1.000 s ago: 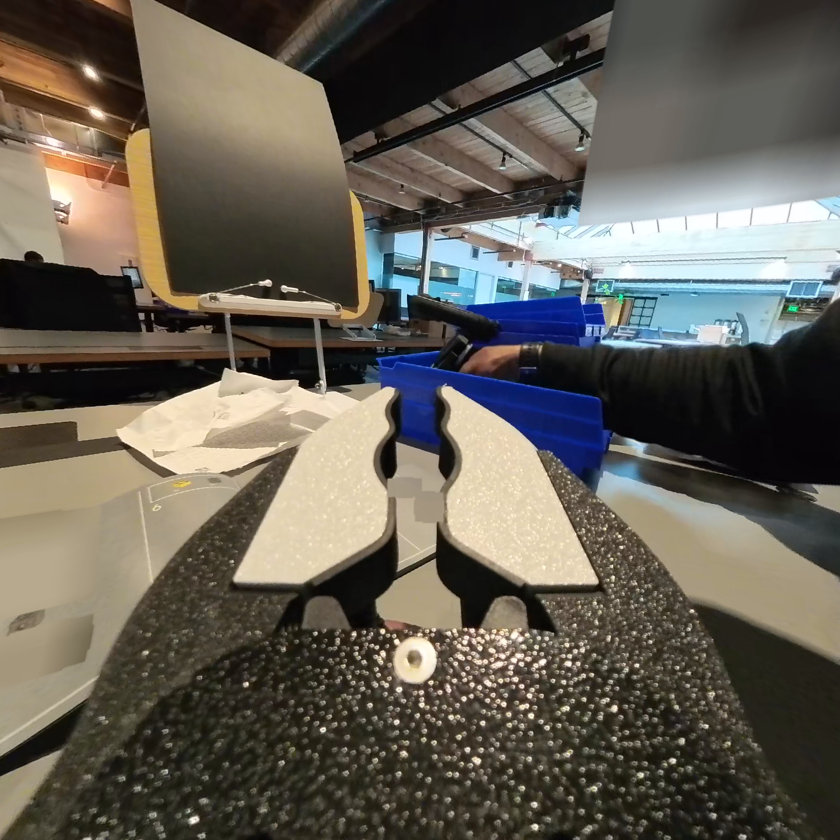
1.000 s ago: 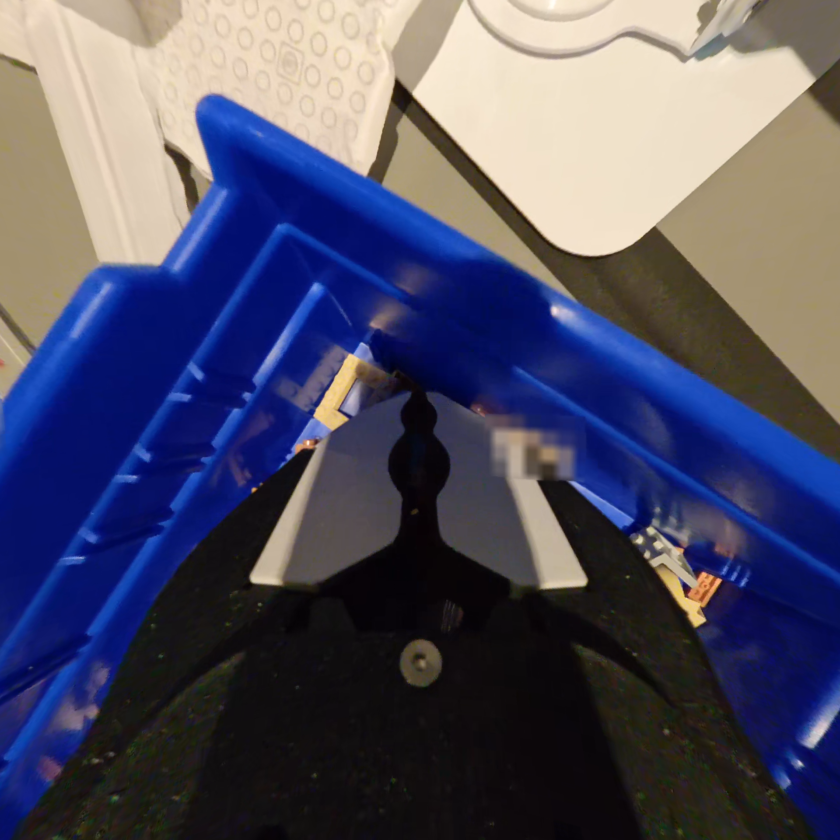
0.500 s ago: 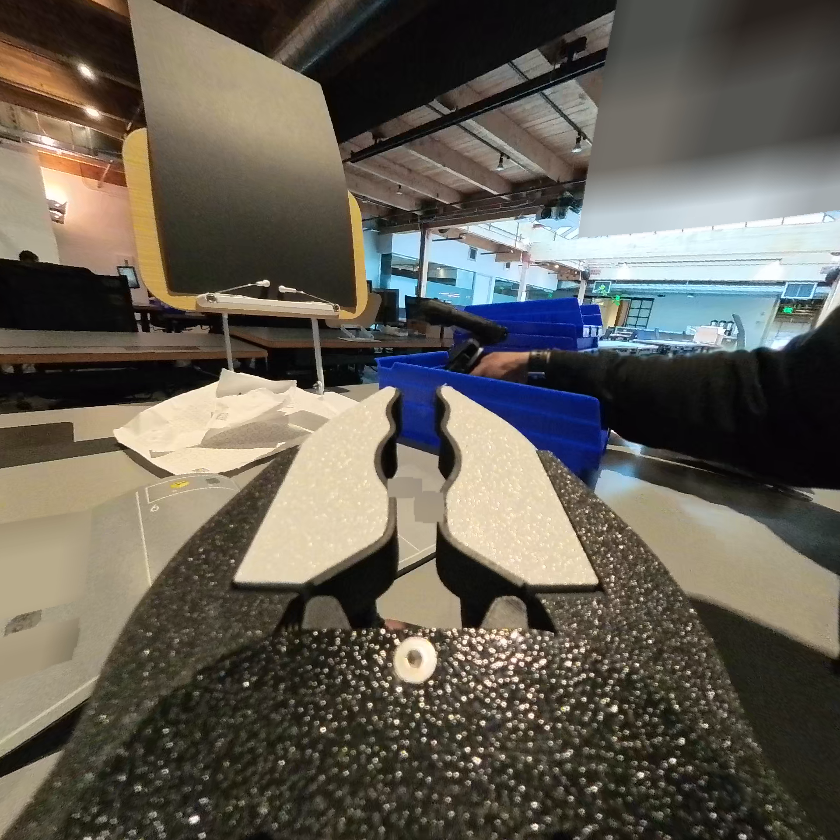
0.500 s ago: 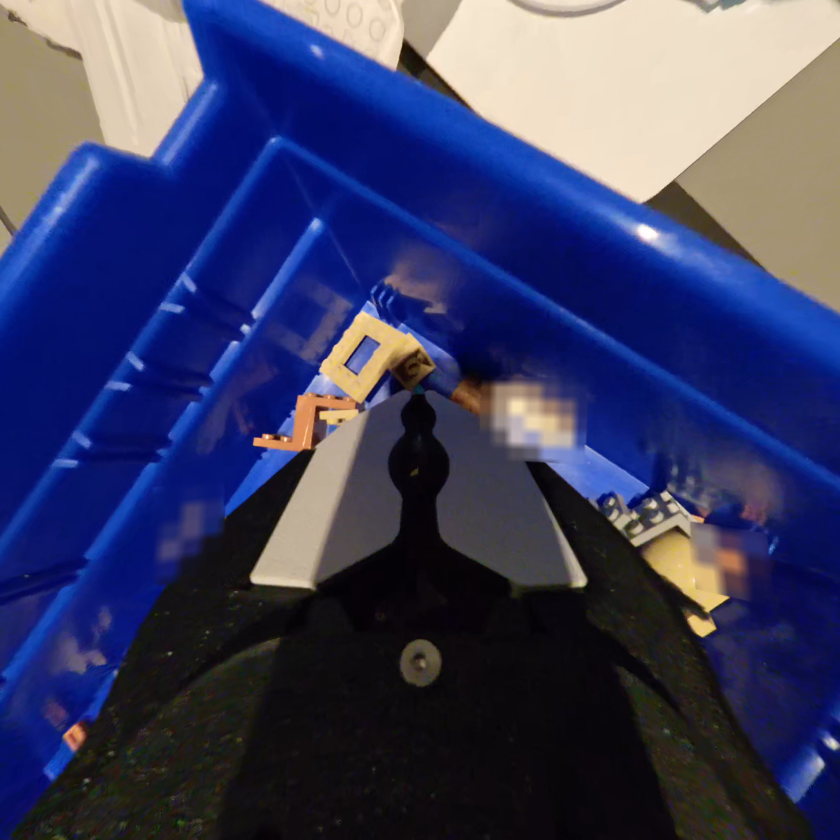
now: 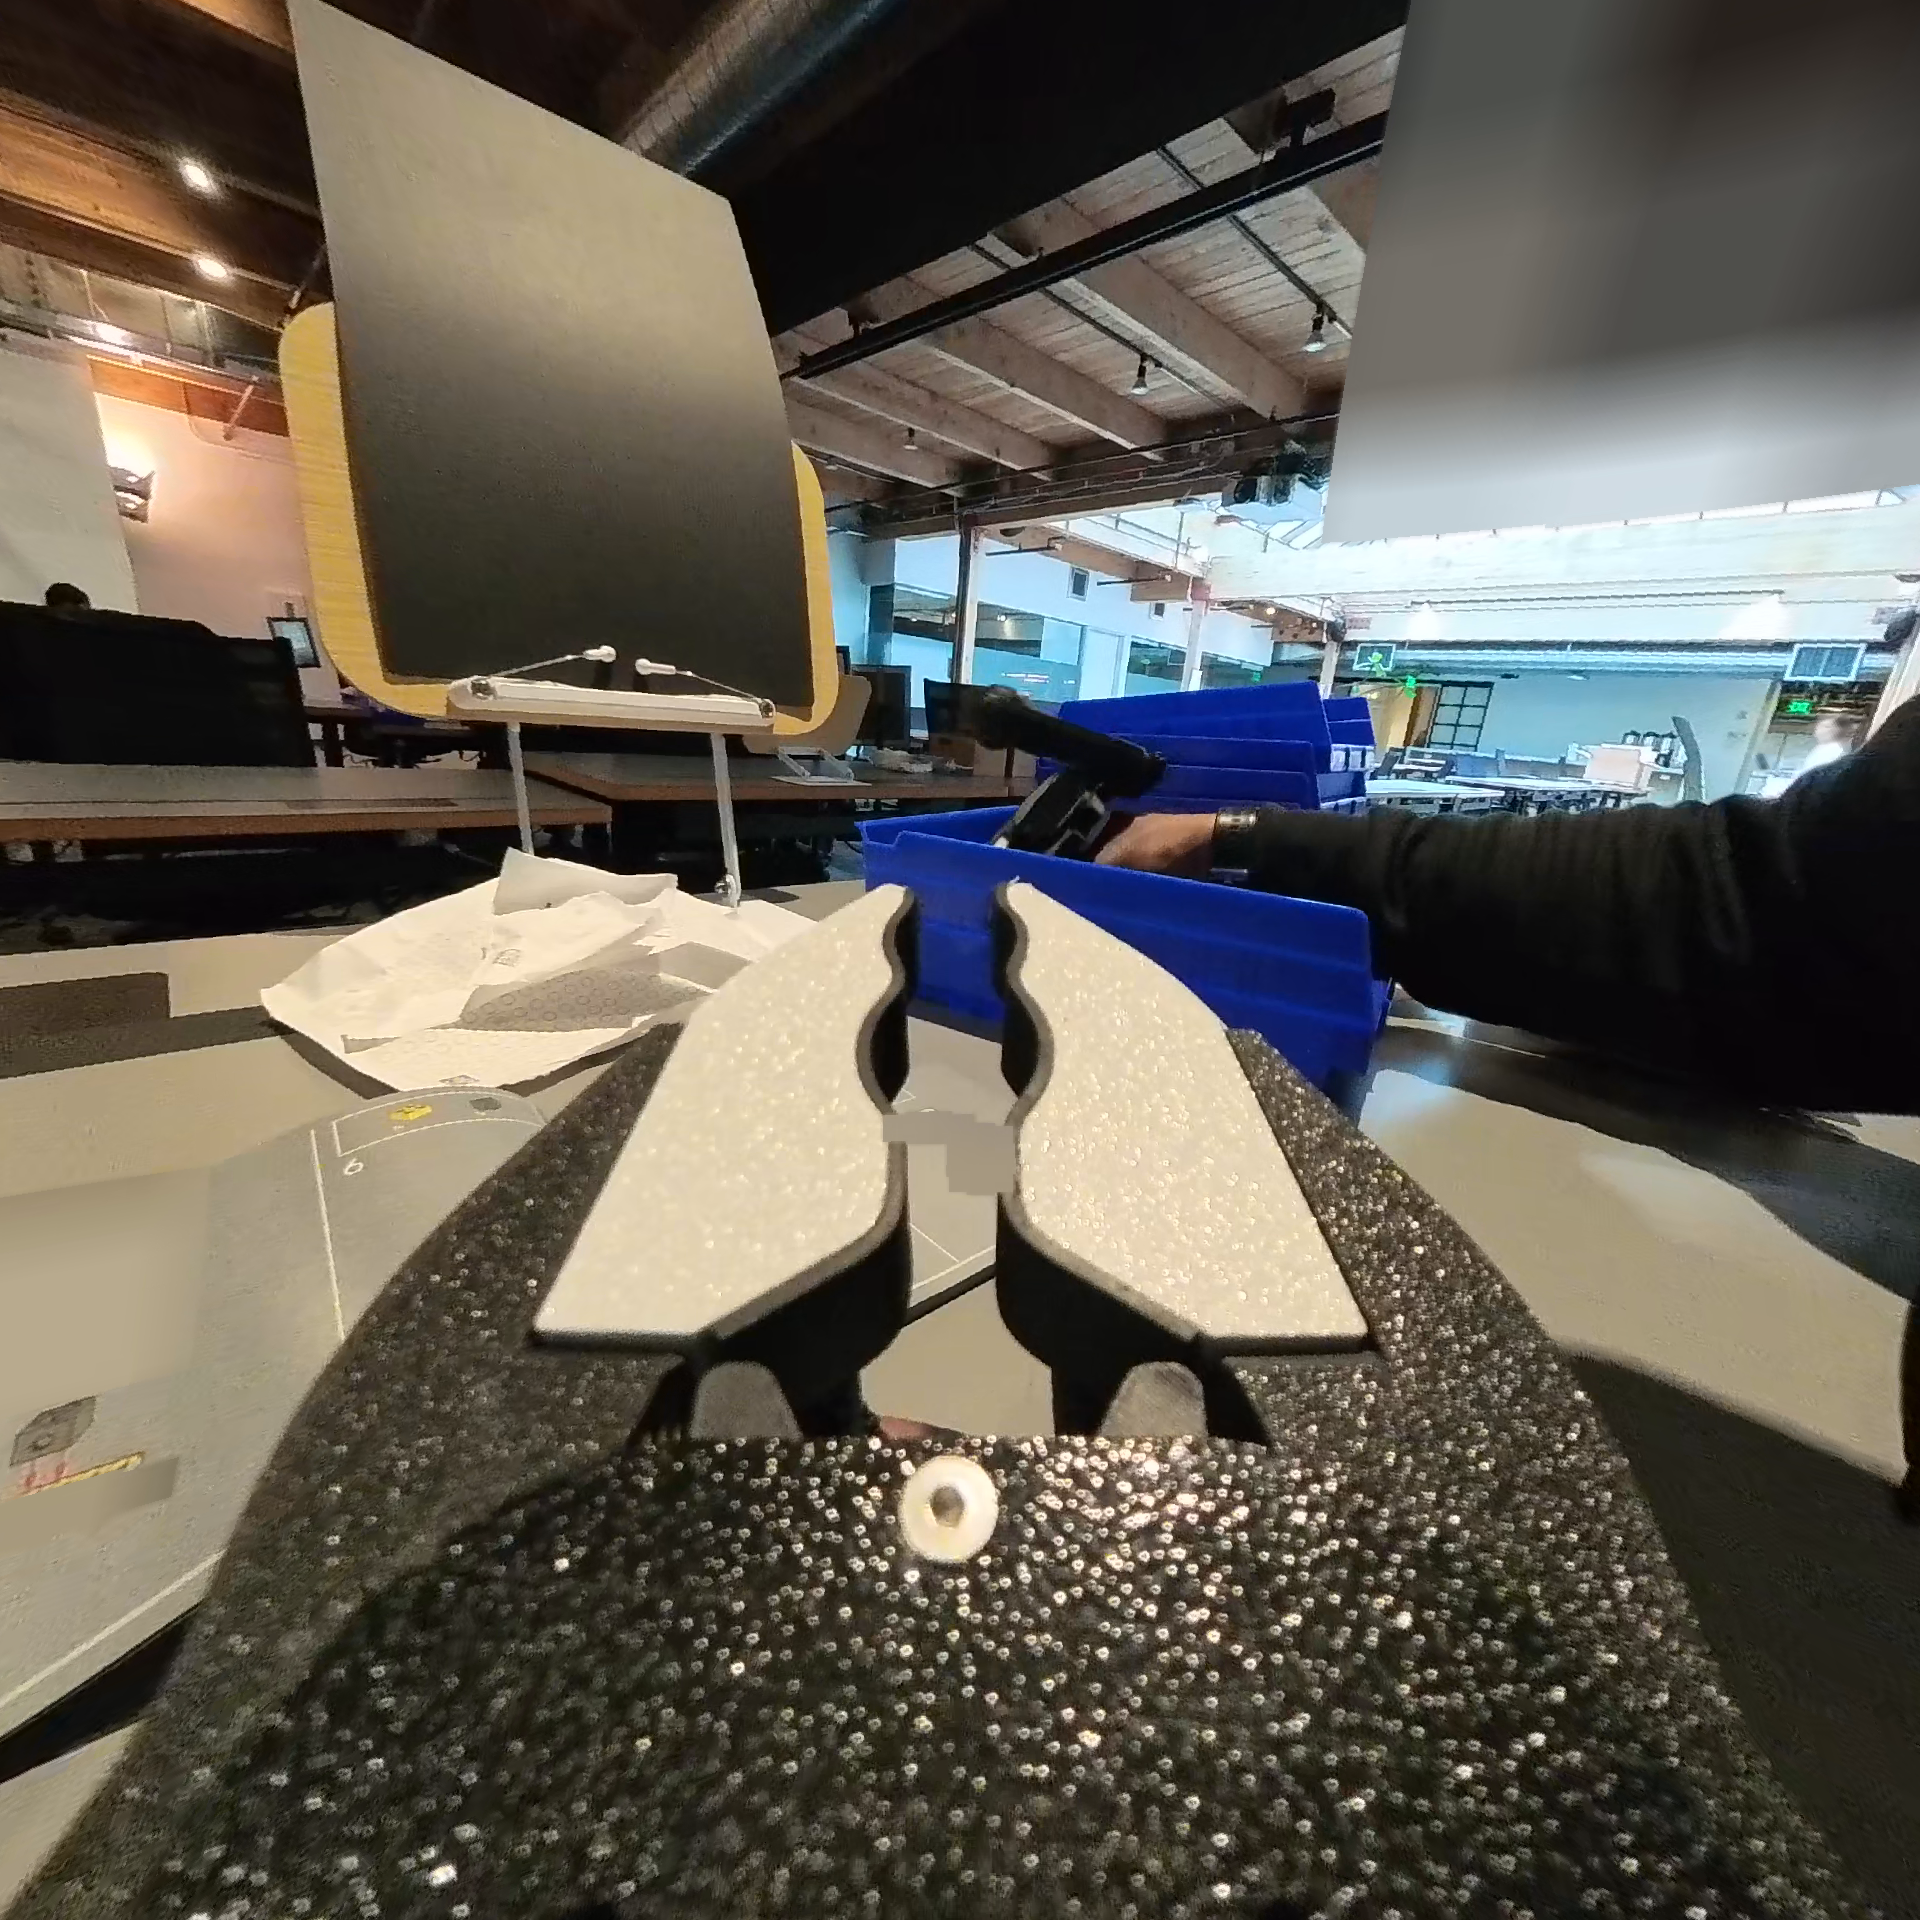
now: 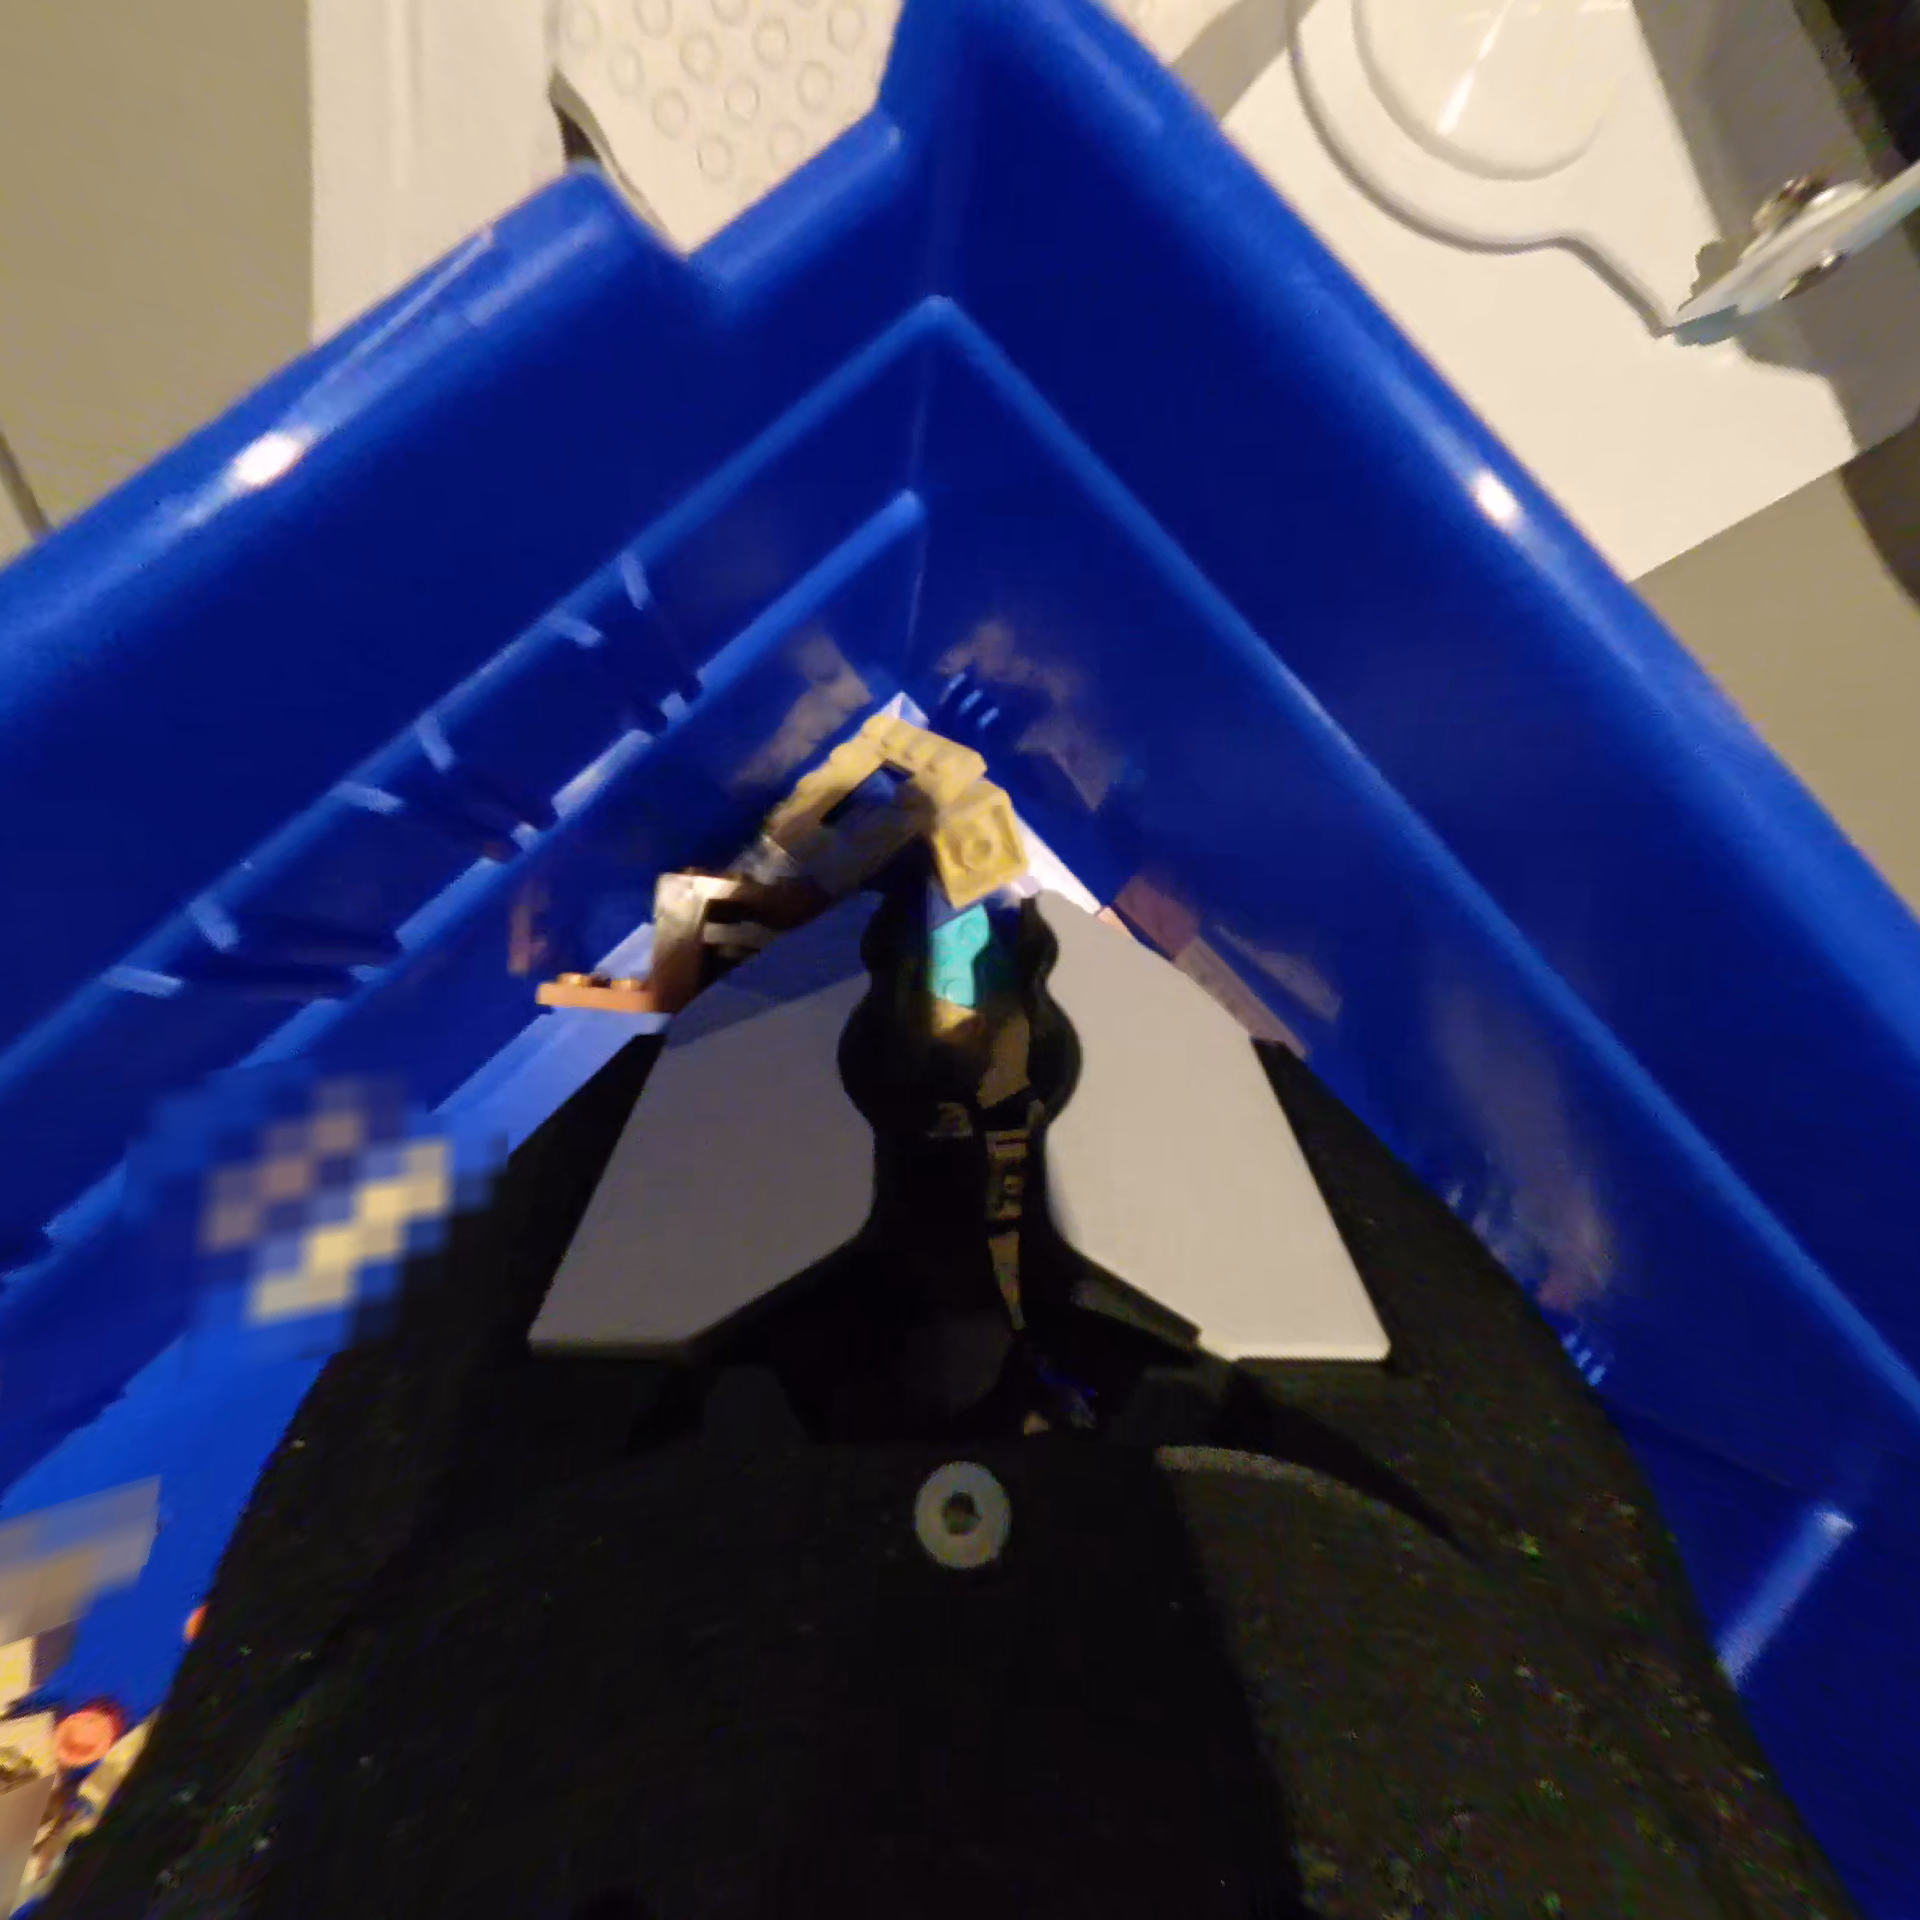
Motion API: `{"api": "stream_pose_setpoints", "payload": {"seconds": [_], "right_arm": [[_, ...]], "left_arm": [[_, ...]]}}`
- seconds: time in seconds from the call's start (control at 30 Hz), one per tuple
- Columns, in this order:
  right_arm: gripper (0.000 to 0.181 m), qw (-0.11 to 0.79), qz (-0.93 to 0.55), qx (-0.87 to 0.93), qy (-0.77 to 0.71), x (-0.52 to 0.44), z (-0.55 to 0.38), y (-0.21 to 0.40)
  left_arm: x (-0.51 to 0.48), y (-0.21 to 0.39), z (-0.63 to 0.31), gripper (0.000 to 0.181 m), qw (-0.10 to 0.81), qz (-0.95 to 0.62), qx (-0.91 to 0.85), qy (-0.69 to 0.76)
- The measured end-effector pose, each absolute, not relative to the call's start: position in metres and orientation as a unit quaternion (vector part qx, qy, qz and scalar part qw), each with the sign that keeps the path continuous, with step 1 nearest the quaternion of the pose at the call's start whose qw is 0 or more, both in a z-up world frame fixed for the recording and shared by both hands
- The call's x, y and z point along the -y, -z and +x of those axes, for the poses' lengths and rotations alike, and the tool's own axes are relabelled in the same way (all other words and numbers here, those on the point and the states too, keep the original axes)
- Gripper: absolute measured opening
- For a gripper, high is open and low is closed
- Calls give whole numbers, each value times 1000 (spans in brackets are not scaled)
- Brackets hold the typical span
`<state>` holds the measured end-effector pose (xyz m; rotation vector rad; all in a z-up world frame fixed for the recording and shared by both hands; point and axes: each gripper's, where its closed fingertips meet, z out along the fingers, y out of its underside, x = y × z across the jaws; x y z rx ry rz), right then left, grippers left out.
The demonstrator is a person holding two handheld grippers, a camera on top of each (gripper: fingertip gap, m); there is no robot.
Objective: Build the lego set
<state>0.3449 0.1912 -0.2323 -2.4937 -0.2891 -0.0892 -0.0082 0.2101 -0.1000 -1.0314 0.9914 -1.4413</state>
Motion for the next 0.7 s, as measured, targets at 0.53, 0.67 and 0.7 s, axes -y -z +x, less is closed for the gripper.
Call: {"api": "stream_pose_setpoints", "payload": {"seconds": [0.53, 0.67, 0.7], "right_arm": [[29, 296, -953, 53, -41, -201, 340, 235], [29, 287, -956, 35, -48, -205, 338, 235], [28, 286, -957, 37, -42, -206, 337, 236]], "left_arm": [[-211, 100, -8, 12, 525, -434, -414, 604], [-211, 101, -7, 12, 525, -435, -415, 602], [-210, 101, -7, 12, 526, -435, -415, 602]]}}
